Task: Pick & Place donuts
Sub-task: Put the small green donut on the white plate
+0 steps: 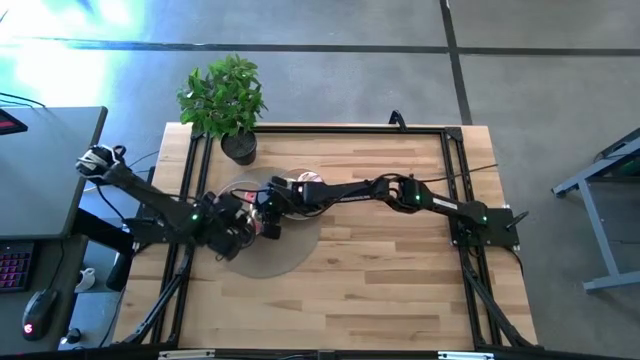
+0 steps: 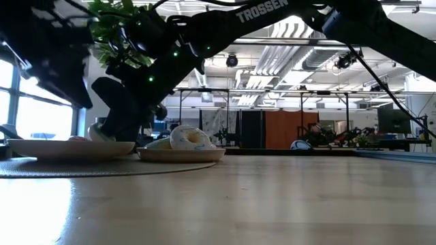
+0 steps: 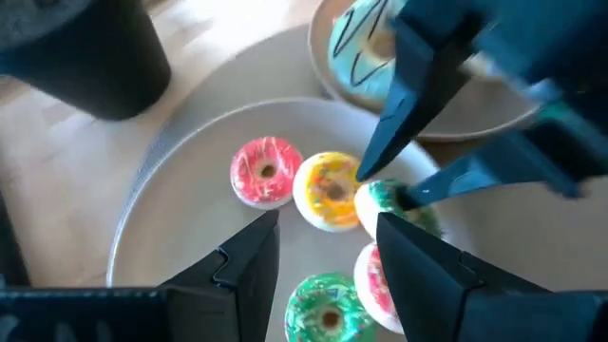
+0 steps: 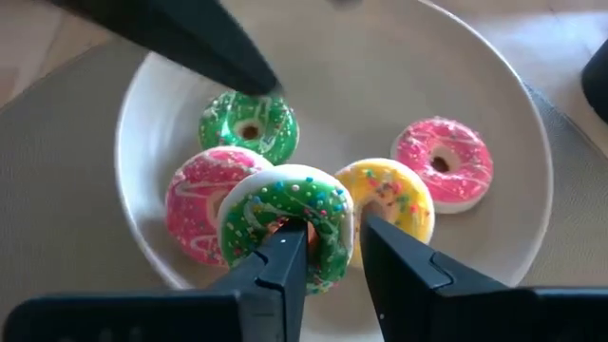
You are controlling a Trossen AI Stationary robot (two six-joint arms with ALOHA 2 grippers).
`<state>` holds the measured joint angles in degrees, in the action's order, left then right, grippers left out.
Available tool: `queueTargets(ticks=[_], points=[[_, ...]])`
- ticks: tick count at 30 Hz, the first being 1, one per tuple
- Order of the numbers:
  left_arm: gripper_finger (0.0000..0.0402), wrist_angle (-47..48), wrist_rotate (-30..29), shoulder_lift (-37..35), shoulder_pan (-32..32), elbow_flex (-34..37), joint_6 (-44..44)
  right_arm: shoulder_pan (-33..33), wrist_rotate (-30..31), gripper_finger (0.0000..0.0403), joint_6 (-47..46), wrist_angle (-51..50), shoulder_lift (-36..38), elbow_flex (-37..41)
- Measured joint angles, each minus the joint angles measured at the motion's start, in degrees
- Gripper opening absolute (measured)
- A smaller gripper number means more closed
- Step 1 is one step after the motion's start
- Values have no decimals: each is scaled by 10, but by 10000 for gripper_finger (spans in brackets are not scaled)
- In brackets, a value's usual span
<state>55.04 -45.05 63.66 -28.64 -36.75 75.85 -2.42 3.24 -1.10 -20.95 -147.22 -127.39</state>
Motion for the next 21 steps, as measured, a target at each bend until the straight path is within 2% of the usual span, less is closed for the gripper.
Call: queueTargets(ticks=[7, 15, 21], points=[[174, -89, 67, 0, 50, 66, -28, 0, 0, 92, 25, -23, 0, 0], [174, -95, 157, 0, 54, 89, -32, 3, 0, 88, 41, -50, 1, 0], [174, -70, 155, 0, 54, 92, -22, 3, -2, 87, 41, -52, 9, 0]])
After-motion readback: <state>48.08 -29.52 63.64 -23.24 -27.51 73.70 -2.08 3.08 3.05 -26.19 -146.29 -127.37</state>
